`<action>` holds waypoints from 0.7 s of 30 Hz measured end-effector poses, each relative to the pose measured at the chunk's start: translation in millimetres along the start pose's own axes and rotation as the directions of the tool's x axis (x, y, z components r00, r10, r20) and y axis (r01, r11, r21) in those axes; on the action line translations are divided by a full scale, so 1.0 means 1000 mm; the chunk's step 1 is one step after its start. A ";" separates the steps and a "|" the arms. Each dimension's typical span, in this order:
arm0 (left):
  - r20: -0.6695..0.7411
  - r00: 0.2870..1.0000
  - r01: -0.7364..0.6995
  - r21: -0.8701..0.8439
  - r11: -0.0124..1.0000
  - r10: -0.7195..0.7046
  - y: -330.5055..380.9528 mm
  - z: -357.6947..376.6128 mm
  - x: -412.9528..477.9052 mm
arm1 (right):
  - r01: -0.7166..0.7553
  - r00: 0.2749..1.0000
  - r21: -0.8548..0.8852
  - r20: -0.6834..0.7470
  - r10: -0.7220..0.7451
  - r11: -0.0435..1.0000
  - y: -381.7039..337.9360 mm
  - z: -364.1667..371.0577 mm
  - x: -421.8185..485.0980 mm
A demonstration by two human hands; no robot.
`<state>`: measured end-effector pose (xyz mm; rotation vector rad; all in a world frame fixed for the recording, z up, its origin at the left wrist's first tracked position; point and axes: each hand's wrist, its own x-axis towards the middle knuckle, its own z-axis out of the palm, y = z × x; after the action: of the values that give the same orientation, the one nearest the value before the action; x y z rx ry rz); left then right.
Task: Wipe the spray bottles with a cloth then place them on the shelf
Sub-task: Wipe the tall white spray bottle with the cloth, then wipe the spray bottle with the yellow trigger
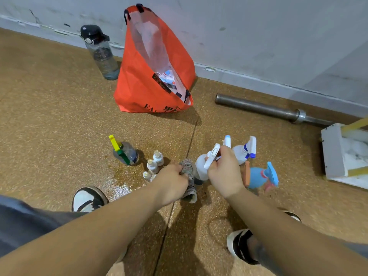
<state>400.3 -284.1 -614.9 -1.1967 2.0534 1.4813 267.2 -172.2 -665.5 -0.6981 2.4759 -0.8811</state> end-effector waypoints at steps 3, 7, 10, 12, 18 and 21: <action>0.035 0.999 0.013 0.097 0.995 -0.016 -0.006 0.008 0.000 | -0.030 0.998 -0.042 0.053 0.032 0.999 0.019 0.005 -0.007; 0.085 0.995 0.050 0.105 0.993 -0.059 -0.012 0.016 0.000 | -0.038 0.997 -0.122 0.068 0.046 0.992 0.036 -0.002 -0.012; 0.101 0.992 0.056 0.131 0.990 -0.069 -0.021 0.016 0.001 | -0.093 0.995 -0.127 0.024 0.097 0.988 0.052 -0.004 -0.010; 0.095 0.994 0.043 0.146 0.988 -0.057 -0.026 0.014 0.002 | -0.097 0.995 -0.147 -0.016 0.095 0.984 0.058 -0.004 -0.009; 0.030 0.999 0.023 0.176 0.984 -0.029 -0.029 0.001 -0.004 | -0.102 0.969 -0.423 0.164 0.186 0.900 0.051 -0.015 -0.008; 0.006 1.000 0.018 0.145 0.989 -0.019 -0.028 -0.004 -0.012 | -0.188 0.920 -0.444 0.232 0.315 0.876 0.051 -0.019 -0.010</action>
<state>430.1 -285.3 -621.7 -1.1485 2.0994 1.3005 248.3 -123.0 -684.0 -0.5640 2.4155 -0.1306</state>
